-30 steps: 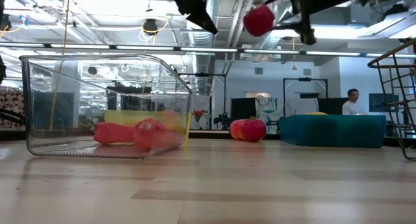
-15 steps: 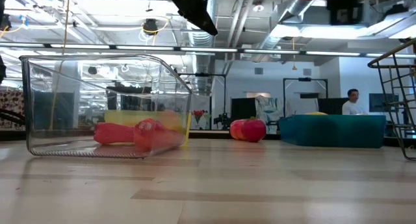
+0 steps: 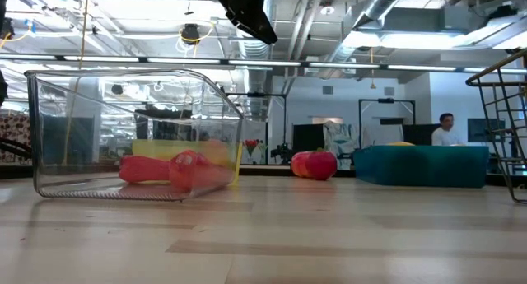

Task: Sort produce into baskets
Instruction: Put the top red tomato into the wire basket

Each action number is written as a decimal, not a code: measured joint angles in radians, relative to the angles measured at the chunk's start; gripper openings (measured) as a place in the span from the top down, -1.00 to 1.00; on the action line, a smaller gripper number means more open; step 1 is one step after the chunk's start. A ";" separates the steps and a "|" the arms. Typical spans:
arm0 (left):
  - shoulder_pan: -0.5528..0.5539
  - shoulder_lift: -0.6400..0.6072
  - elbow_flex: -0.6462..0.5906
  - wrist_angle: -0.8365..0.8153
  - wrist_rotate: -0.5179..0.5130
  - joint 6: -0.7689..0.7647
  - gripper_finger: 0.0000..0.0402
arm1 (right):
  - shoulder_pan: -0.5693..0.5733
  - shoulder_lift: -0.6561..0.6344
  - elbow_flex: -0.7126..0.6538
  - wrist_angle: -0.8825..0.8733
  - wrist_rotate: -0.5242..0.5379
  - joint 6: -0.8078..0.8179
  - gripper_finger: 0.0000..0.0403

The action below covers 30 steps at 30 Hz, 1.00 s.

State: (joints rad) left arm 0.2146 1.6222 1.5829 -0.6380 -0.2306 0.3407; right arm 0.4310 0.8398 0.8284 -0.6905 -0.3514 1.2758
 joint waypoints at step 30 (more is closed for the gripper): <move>0.000 0.001 0.000 0.066 0.078 -0.052 -0.79 | 0.106 0.163 0.000 -0.162 -0.022 0.062 -0.48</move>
State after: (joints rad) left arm 0.2146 1.6227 1.5826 -0.5724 -0.1524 0.2891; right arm 0.5365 1.0023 0.8284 -0.8528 -0.3729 1.3380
